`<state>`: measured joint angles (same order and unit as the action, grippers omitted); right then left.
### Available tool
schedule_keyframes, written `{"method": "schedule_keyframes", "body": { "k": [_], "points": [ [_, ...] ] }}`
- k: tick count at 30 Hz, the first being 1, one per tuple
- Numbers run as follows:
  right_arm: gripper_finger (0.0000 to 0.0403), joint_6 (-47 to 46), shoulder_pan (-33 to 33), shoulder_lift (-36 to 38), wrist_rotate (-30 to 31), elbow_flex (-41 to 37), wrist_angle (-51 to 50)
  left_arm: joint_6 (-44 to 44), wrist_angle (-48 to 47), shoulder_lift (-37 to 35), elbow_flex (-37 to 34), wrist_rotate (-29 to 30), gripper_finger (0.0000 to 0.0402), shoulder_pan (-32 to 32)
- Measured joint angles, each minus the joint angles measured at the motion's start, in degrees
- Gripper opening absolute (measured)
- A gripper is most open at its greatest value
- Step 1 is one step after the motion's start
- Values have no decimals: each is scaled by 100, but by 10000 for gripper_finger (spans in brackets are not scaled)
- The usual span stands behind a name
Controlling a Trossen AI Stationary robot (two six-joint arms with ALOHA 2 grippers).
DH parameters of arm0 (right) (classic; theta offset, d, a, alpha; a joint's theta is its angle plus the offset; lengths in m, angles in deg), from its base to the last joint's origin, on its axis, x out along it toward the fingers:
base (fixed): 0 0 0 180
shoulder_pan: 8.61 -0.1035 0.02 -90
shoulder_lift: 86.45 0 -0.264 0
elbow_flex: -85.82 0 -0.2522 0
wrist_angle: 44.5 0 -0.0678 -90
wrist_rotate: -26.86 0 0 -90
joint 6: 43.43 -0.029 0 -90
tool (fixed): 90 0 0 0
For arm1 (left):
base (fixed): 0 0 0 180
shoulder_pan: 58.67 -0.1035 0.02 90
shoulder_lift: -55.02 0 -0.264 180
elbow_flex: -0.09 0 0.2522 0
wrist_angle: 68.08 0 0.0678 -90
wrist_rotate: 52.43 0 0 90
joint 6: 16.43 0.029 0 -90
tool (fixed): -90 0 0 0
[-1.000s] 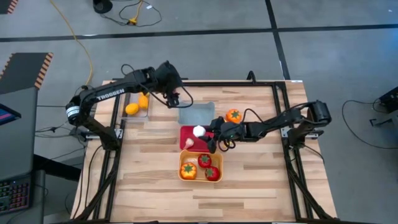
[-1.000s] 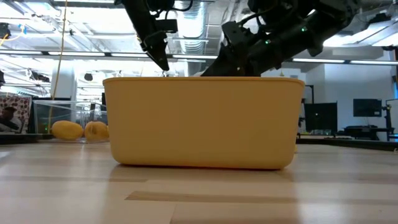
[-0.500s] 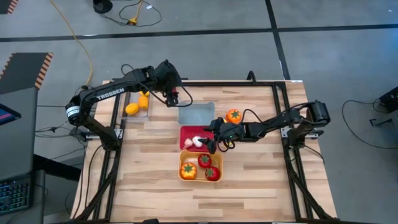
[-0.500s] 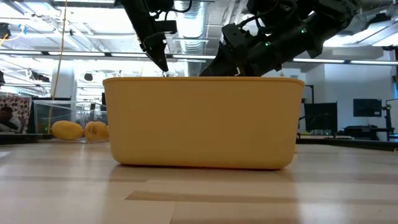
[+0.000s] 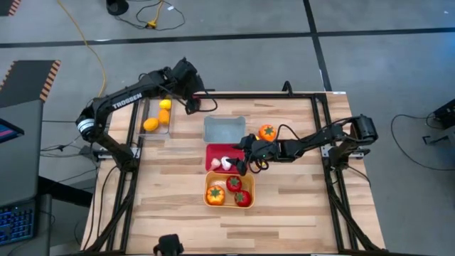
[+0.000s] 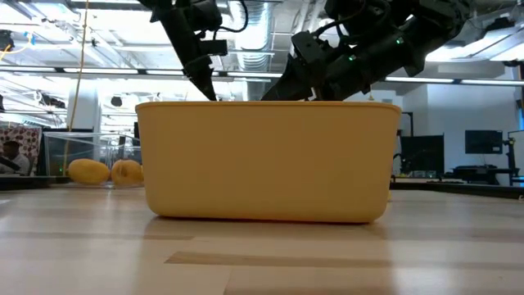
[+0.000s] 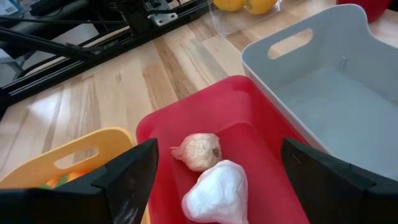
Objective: Sort produce into baskets
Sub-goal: Put the red tomato into the yellow bin
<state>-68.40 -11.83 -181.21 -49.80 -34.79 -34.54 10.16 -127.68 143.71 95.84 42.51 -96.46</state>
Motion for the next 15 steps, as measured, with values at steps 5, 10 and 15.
{"method": "schedule_keyframes", "body": {
  "k": [5,10,15],
  "points": [
    [365,-2,0,0,0,0,-2,171,302,219,0,1,261,-171],
    [365,-2,0,0,0,0,-3,507,285,487,0,59,261,-232],
    [365,-3,0,0,0,0,-8,856,250,765,0,336,261,-232]
  ]
}}
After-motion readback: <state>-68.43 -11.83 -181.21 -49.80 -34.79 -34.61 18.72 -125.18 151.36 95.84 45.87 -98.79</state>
